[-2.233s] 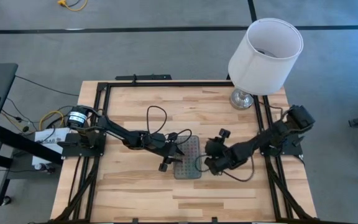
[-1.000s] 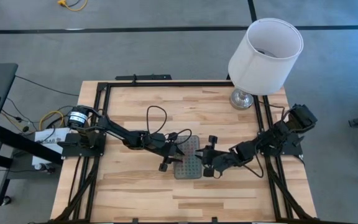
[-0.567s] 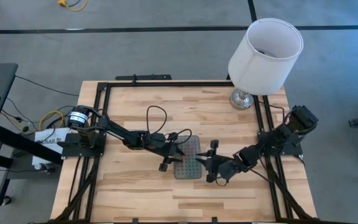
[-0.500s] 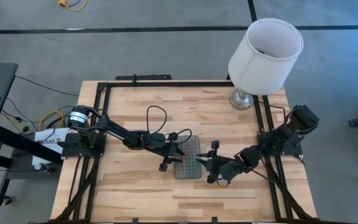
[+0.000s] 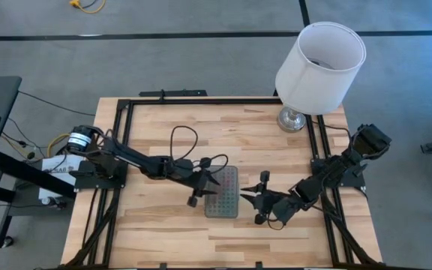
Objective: Pick & place school supplies into a supply box
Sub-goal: Close the gray supply box
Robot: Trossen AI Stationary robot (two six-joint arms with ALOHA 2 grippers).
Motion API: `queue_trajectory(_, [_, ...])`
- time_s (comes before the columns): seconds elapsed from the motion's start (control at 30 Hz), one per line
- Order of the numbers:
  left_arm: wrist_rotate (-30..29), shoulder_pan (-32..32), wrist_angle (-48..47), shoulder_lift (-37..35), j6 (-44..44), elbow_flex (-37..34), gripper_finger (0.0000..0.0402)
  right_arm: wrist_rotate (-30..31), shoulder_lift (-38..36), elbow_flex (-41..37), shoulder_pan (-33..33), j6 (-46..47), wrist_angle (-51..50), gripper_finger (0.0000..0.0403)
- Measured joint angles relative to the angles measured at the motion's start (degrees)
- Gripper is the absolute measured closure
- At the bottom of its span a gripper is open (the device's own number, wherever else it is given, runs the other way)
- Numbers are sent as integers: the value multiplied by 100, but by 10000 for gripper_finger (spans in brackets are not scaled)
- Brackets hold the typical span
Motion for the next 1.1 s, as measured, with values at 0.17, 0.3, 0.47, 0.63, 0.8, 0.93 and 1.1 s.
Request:
queue_trajectory(0.17, [-265, 1, 51, -73, 0, 3, 255, 1, 0, 0, -2, -1, -55, 317])
queue_trajectory(0.3, [-563, -2, -63, -73, -3, 5, 255, 0, 0, 0, -2, 237, -354, 317])
queue_trajectory(0.47, [-1090, -2, -1127, -253, -378, 21, 255, -210, 0, 0, -178, 1225, -1100, 317])
queue_trajectory(0.63, [-1289, -164, -1965, -435, -753, 15, 255, -542, 135, -34, -448, 1687, -1208, 317])
queue_trajectory(0.8, [-1402, -471, -1999, -453, -766, 15, 255, -1097, 463, -105, -734, 1523, -729, 317])
queue_trajectory(0.93, [-1716, -659, -2064, -457, -765, 17, 255, -1240, 540, -105, -920, 1521, -688, 317])
queue_trajectory(1.1, [-1817, -757, -2467, -458, -1047, 17, 255, -1435, 540, -103, -966, 1517, -580, 317])
